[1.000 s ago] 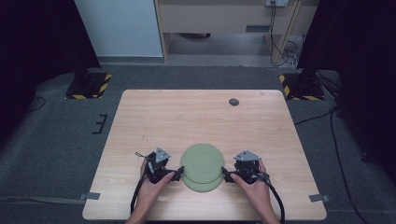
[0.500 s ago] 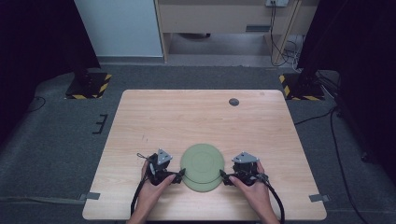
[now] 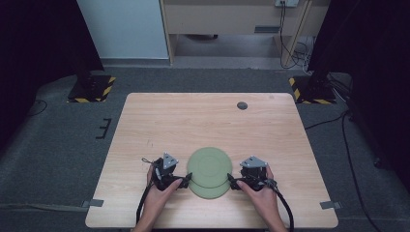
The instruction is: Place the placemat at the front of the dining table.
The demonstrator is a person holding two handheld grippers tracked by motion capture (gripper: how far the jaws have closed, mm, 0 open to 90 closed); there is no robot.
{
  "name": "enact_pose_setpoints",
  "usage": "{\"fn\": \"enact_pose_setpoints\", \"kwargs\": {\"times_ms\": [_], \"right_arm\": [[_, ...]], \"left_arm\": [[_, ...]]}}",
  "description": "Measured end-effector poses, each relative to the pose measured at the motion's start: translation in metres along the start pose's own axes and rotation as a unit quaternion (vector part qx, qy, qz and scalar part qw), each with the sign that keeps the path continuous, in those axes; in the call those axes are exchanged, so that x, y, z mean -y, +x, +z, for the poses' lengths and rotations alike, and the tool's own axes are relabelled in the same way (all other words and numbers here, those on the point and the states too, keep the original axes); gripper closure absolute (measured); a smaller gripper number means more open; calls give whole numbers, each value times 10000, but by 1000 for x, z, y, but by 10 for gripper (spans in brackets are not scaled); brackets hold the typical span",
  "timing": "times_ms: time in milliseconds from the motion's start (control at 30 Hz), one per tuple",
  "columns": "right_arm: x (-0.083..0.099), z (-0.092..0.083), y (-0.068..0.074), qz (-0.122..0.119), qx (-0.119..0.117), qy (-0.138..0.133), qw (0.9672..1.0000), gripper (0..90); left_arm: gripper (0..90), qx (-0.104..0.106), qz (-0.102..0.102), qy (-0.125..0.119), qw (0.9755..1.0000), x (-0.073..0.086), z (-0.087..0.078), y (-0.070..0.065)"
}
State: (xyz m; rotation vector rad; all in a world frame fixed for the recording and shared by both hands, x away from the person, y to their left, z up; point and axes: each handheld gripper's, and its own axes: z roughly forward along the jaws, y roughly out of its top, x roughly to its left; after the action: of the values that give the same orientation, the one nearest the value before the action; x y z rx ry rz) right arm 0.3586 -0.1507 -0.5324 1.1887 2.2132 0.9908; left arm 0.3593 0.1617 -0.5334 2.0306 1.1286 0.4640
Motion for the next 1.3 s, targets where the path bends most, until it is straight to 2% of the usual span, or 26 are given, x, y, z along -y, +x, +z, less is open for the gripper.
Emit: {"fn": "enact_pose_setpoints", "kwargs": {"times_ms": [200, 433, 700, 1100, 1300], "right_arm": [[0, -3, 2, -38, -44, -17, 10000, 52], [1, -4, 5, -123, -144, 49, 9998, 49], [1, -2, 5, -103, -118, 19, 9999, 29], [-1, 1, 5, -25, -43, -12, 10000, 20], [-2, 4, 3, 3, -92, -12, 10000, 15]], "left_arm": [[27, 97, 84, -1, 9999, 1, -5, -3], [27, 121, 85, 8, 9999, 2, -5, -4], [10, 57, 72, 79, 9999, 2, -1, -5], [13, -34, 56, 41, 10000, 0, 1, -4], [17, -54, 51, 31, 10000, 0, 1, -3]]}}
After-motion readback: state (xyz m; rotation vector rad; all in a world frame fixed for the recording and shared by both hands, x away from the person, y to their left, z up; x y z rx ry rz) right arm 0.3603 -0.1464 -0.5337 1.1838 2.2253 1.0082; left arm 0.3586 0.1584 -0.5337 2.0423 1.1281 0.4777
